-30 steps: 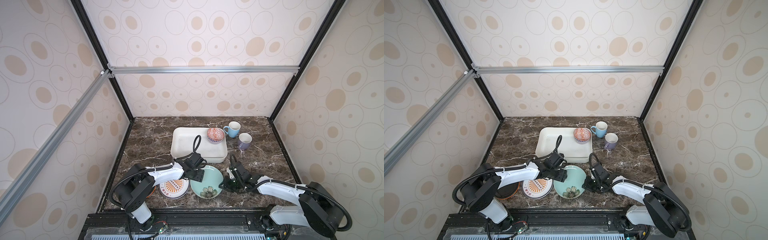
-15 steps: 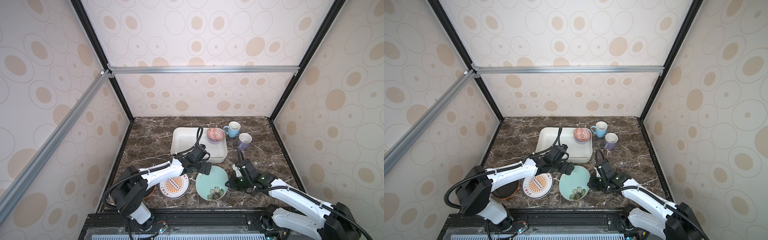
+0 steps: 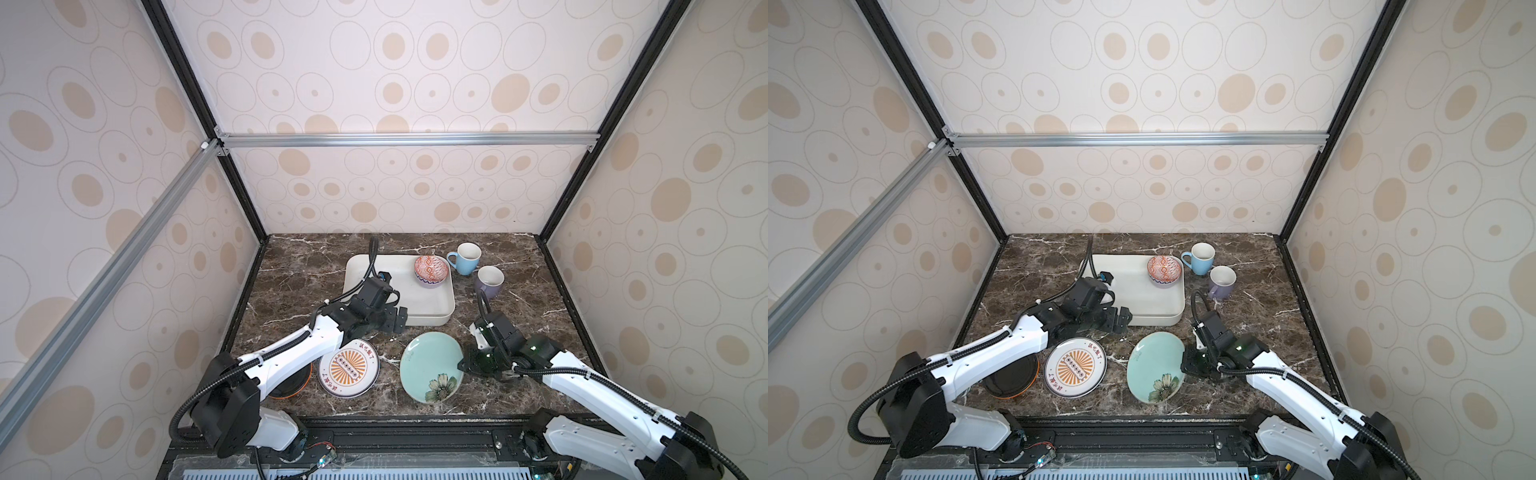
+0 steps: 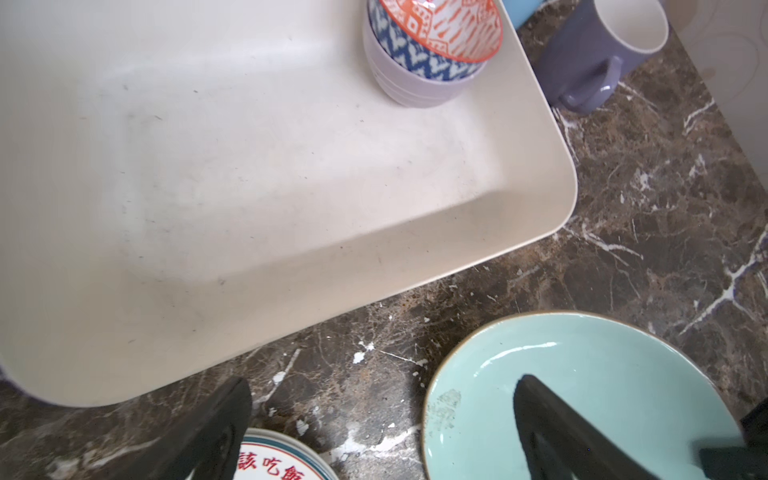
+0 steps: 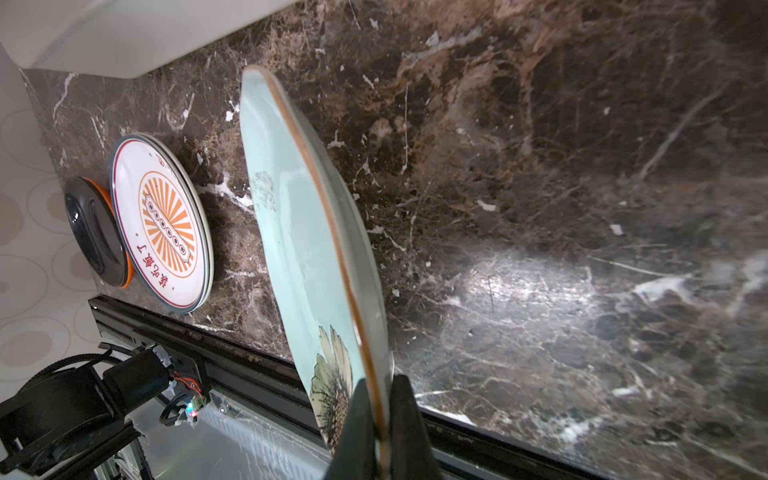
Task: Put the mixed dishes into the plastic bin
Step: 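Grip the green plate rim with the right gripper and tilt it up, then carry the green plate with the right gripper and lay it in the bin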
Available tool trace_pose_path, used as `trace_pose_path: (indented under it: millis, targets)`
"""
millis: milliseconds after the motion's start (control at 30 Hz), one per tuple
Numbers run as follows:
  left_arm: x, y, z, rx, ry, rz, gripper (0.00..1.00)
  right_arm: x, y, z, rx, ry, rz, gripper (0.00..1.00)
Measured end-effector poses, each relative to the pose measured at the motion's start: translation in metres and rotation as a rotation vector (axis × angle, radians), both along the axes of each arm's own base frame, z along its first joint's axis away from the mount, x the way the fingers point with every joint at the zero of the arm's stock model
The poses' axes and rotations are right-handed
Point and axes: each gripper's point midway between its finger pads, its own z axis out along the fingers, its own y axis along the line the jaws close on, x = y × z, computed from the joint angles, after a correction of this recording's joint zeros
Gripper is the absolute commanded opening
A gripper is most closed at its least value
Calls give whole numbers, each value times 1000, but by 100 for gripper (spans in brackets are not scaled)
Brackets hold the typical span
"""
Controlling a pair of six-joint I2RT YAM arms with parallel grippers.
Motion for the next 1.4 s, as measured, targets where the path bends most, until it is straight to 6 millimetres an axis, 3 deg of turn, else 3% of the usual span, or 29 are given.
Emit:
trace_pose_path:
  millis: [267, 433, 700, 900, 1033, 1167, 1267, 1400]
  targets:
    - [6, 36, 33, -28, -61, 75, 99, 16, 13, 66, 57, -103, 38, 0]
    - [4, 49, 45, -26, -72, 93, 99, 36, 28, 95, 76, -153, 64, 0]
    - [14, 75, 76, -31, -132, 147, 99, 99, 61, 98, 29, -144, 107, 0]
    - [23, 91, 78, -13, -135, 174, 99, 168, 84, 98, 31, -150, 109, 0]
    - [30, 100, 73, -5, -118, 191, 99, 213, 102, 87, 62, -158, 115, 0]
    - [36, 109, 66, -3, -97, 206, 99, 251, 122, 55, 75, -118, 129, 0]
    - [39, 114, 60, 2, -79, 213, 99, 269, 136, 19, 78, -73, 143, 0]
    - [44, 121, 53, 10, -59, 224, 99, 277, 144, -15, 77, -9, 157, 0]
